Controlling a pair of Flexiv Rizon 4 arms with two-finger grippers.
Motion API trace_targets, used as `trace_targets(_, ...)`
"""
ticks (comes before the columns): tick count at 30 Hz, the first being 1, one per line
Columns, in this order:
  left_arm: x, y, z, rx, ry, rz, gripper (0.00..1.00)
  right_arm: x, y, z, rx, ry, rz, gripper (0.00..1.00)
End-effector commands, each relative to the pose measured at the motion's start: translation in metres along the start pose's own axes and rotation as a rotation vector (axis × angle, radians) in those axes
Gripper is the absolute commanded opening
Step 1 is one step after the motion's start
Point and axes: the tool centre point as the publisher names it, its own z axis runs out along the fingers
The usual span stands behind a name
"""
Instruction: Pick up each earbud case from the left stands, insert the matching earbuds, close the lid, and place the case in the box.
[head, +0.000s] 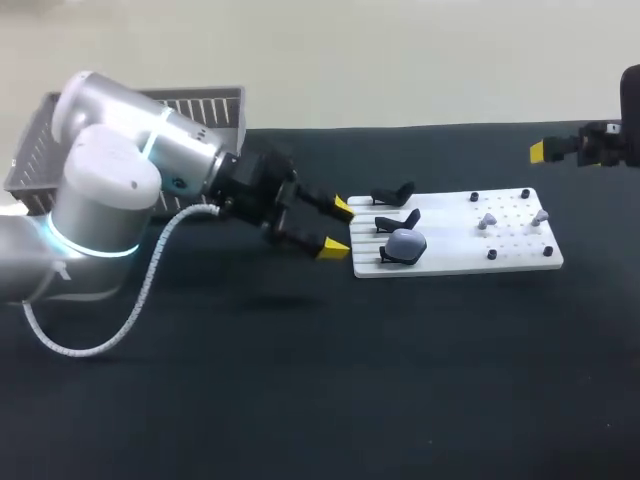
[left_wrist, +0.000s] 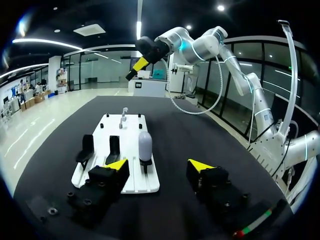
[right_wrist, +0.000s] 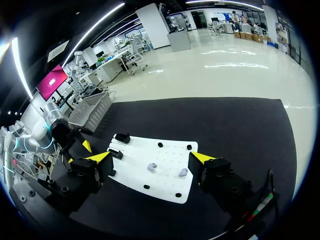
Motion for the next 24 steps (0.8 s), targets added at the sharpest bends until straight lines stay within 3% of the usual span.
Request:
trace_targets(1,0.002,0.003,0.008,0.0,0.003,-0.007,0.67,0.0,0.0,0.0,0.0,0.0,0.0,1.0)
trace_targets(3,0.001,0.002,0.011,-0.002,0.016,-0.007,0.57,0.0,0.0,0.0,0.0,0.0,0.0,1.0)
trace_targets(7,0.002,0.003,0.014,0.002,0.017,-0.01,0.5,0.0,0.0,0.0,0.0,0.0,0.0,1.0)
trace_targets(14,0.005,0.004,0.02,0.013,0.02,-0.009,0.62,0.0,0.0,0.0,0.0,0.0,0.0,1.0)
trace_targets(16,0.006,0.005,0.022,0.018,0.022,-0.01,0.71,0.0,0.0,0.0,0.0,0.0,0.0,1.0)
trace_targets(24,0.008,0.01,0.026,0.026,0.022,-0.012,0.71,0.0,0.0,0.0,0.0,0.0,0.0,1.0)
